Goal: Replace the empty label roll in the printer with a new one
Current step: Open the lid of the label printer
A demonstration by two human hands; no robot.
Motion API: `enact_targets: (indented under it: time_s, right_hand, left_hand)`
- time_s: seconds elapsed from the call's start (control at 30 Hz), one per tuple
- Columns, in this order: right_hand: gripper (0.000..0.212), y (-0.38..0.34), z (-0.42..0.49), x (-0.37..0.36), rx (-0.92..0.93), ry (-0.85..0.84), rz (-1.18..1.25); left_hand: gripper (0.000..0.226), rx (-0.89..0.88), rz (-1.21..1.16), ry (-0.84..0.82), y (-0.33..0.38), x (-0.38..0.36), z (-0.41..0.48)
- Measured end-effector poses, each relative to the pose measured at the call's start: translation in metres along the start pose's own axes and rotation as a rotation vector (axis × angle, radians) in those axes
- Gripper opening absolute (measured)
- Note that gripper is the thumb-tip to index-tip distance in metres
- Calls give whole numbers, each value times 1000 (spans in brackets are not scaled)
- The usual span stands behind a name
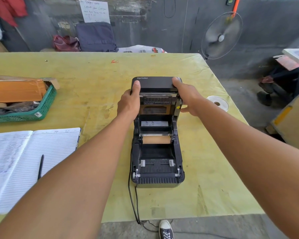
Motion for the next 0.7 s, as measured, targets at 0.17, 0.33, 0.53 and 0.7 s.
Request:
enact_targets:
  time_s: [0.17, 0.33, 0.53, 0.7]
  right_hand:
    - [73, 13, -4, 2, 55, -14, 72]
    - [31, 39, -20, 38, 143, 318, -114]
    - [55, 100, -32, -14, 133, -282, -788]
    - [55, 108, -24, -33, 240, -224, -861]
  left_hand:
    - [83, 55, -50, -85, 0, -1, -8]
    - [39, -43, 64, 249, -12, 35, -23]
    - [68, -142, 524, -414, -76, -21, -46]
    - [61, -221, 523, -389, -93, -44, -43]
Point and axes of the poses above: each hand's wrist, its own z-axis towards the middle knuckle, its own x-axis out of the back of the hand, y = z × x, the point moved 8 cm from there along z, towards the middle knuckle, and after that the axes turned 2 degrees about -y, right-handed, at the moved point
